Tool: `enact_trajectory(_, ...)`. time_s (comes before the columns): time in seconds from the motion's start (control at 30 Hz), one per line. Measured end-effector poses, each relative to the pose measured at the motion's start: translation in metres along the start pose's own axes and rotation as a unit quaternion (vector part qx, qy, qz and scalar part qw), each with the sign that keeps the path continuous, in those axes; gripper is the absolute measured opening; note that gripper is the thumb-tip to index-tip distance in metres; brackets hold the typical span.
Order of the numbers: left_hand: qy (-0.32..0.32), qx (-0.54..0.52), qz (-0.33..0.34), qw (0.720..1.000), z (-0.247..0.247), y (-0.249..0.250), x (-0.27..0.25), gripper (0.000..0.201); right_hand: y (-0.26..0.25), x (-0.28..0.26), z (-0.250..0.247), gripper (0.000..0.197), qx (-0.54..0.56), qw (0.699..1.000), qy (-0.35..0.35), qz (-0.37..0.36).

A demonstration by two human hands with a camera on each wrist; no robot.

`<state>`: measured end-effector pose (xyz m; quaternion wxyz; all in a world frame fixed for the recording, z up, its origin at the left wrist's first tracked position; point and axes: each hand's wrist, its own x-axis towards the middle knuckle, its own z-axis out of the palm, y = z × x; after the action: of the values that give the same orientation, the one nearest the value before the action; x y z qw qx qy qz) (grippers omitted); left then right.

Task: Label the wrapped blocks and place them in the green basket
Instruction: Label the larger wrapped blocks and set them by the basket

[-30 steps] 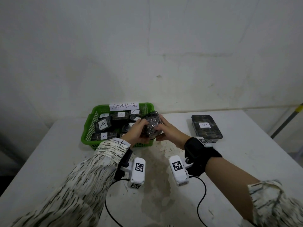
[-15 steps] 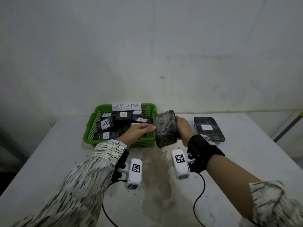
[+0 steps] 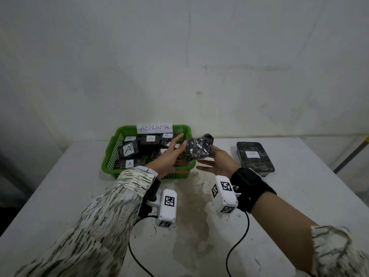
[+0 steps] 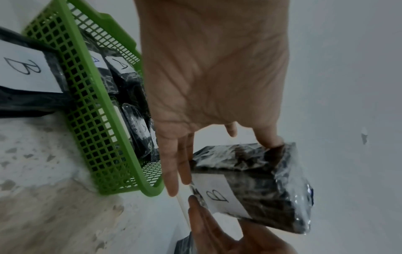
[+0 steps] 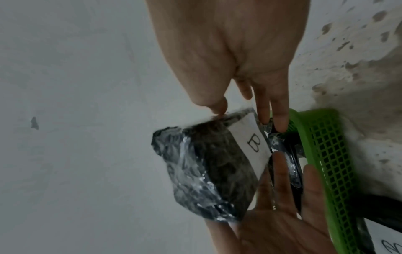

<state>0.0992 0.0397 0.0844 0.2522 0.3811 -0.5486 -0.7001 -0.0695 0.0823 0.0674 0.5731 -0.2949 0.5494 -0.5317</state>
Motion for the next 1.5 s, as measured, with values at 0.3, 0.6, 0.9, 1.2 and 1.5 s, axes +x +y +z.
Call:
enact_trajectory(0.3,0.005,0.006,-0.022,1.000,-0.002,-0.009,0.003,0.049,0.002,-0.021,0.010,0.049,-0.051,0.996,-0.068,-0.021)
enact_trajectory(0.6,-0.026,-0.014,-0.056,0.998,-0.004,-0.018,0.007,0.075,0.014,-0.015,0.016,0.044,-0.088,0.993,-0.004,-0.073)
enact_trajectory(0.9,0.040,-0.027,-0.051,0.998,-0.007,-0.022,0.010,0.043,0.015,-0.016,0.012,0.059,-0.190,0.978,-0.087,-0.007)
enact_trajectory(1.2,0.006,0.091,-0.059,0.994,-0.006,-0.022,-0.002,0.057,0.008,-0.011,0.013,0.054,-0.188,0.981,-0.021,0.031)
enact_trajectory(1.5,0.063,0.062,-0.043,0.995,-0.021,-0.038,-0.006,0.047,0.016,-0.011,0.014,0.095,-0.281,0.947,-0.078,0.135)
